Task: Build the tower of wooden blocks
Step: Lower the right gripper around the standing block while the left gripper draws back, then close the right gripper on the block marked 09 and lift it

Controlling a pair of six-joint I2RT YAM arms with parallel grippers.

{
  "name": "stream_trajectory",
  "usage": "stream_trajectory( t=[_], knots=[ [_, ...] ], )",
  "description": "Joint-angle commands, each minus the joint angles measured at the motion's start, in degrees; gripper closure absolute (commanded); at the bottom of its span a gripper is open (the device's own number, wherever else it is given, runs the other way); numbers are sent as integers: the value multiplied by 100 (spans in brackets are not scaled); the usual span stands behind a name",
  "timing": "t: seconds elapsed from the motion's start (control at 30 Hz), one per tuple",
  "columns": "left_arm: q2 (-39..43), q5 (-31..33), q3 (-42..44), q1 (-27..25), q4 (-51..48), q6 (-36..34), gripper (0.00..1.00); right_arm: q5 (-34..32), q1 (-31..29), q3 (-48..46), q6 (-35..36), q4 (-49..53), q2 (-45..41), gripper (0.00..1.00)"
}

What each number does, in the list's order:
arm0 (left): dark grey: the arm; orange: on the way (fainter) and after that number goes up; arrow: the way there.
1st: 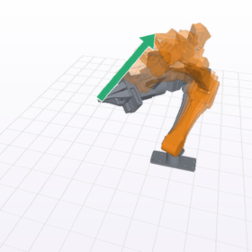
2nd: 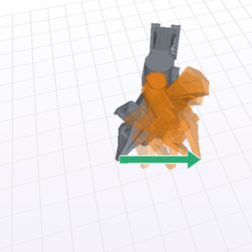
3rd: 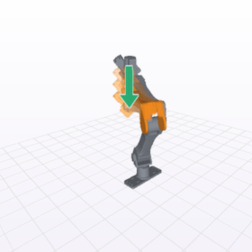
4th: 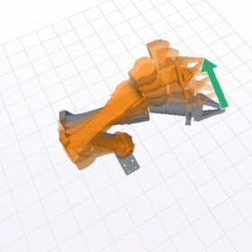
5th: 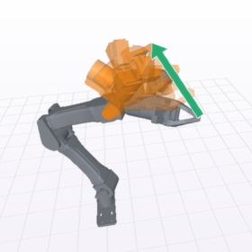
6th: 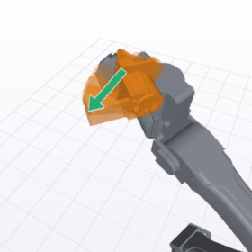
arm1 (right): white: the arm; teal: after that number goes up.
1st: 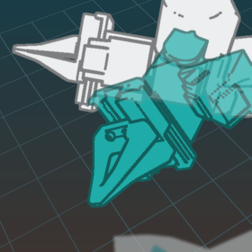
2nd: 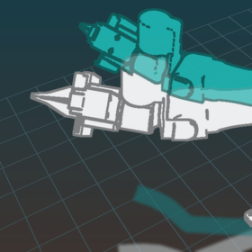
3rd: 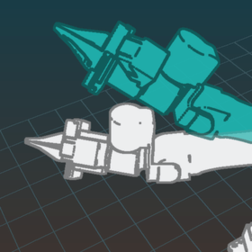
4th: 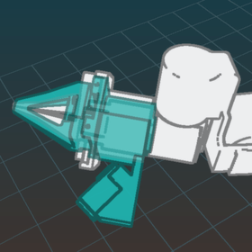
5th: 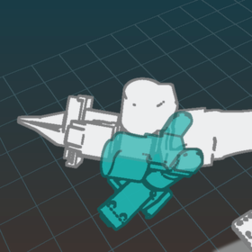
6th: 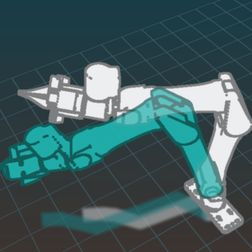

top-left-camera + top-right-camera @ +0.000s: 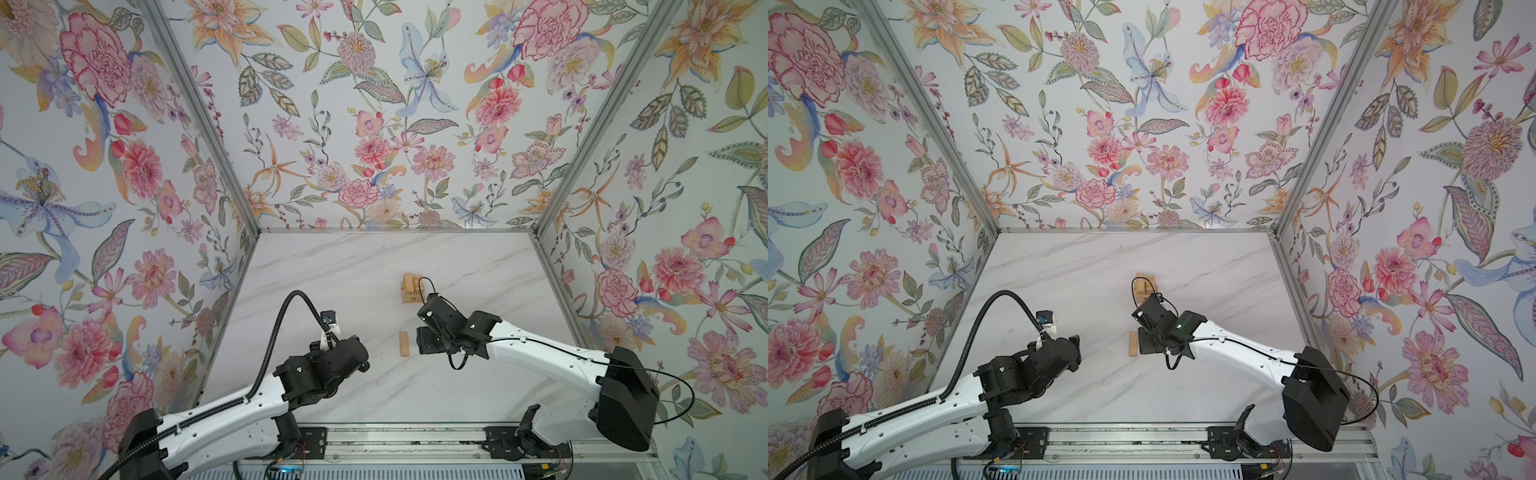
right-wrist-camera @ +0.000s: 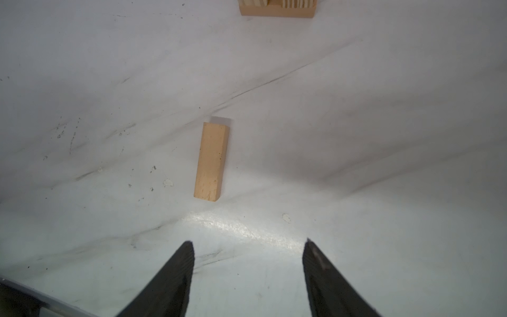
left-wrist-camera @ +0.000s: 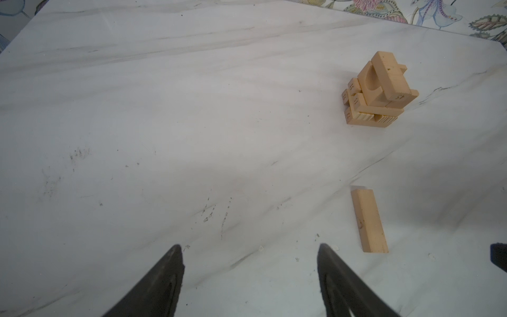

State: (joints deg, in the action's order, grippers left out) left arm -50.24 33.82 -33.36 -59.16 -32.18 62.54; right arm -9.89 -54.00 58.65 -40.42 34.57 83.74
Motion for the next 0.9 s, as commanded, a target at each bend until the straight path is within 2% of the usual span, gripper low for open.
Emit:
stream_trajectory(
  t=[0.0,0.13,0.53,0.87],
  knots=[
    [135,-178,294,53,246,50,22,-197,-142,316,-274,24,479,36],
    [133,-221,415,61,330,-96,21,-189,-239,647,-368,24,1077,40],
    [295,-267,611,70,544,-303,21,-67,-256,1317,-335,22,2106,48],
    [371,-328,739,132,619,-390,18,-22,-202,1455,-352,16,2527,53]
  ],
)
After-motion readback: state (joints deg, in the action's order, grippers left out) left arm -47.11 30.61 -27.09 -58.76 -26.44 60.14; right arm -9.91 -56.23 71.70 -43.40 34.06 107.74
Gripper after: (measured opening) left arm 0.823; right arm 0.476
